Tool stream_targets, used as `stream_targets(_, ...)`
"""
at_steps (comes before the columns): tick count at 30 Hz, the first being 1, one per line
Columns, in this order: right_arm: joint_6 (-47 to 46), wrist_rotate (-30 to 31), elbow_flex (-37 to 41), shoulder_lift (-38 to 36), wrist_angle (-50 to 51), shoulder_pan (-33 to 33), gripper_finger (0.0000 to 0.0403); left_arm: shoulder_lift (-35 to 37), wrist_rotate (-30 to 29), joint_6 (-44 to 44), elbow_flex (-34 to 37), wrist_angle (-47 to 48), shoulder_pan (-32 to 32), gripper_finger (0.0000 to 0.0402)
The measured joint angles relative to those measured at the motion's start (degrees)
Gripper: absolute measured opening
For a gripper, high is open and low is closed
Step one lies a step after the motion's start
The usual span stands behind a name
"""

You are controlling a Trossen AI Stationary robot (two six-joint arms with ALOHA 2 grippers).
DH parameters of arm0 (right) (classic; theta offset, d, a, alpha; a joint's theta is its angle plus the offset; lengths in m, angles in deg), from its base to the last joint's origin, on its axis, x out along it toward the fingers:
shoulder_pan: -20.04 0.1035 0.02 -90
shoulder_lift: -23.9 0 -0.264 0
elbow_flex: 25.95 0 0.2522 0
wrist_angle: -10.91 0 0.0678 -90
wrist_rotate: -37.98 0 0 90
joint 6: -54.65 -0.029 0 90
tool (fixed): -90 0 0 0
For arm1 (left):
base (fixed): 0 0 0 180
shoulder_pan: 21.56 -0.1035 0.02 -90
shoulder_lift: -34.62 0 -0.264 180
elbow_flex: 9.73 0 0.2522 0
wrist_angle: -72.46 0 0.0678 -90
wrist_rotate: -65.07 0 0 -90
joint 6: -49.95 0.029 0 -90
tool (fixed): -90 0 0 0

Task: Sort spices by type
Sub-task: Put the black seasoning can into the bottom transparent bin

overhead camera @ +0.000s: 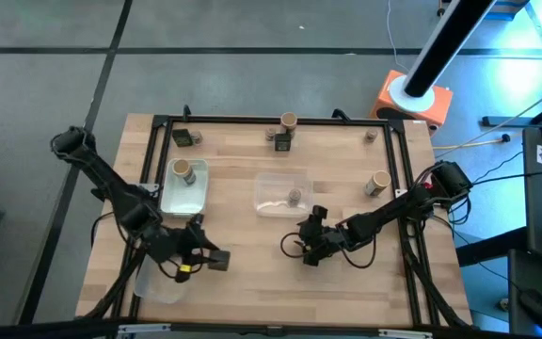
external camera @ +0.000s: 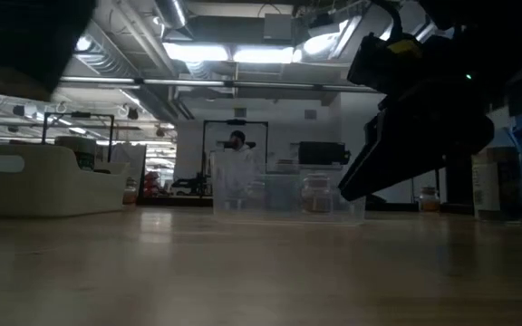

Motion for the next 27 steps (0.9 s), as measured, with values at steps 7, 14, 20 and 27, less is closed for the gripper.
stream_targets(7, -1.36, 0.08, 0.00, 0.02, 0.03, 0.00, 0.0261, 0.77, -0.67, -11.32, -7.90, 20.55, 5.30, 0.0124)
stream_targets(14, -2.71, 0.17, 0.00, 0.02, 0.19, 0.00, 0.0261, 0.76, -1.76, -20.79, -12.25, 32.31, 10.90, 0.0124)
stream_targets(20, -2.89, 0.66, 0.00, 0.02, 0.17, 0.00, 0.0261, -0.13, -2.93, -28.65, -12.22, 36.84, 15.78, 0.0123)
stream_targets(27, -2.89, 1.25, 0.00, 0.02, 0.12, 0.00, 0.0261, -2.25, -7.77, -34.84, -12.22, 40.49, 21.46, 0.0123)
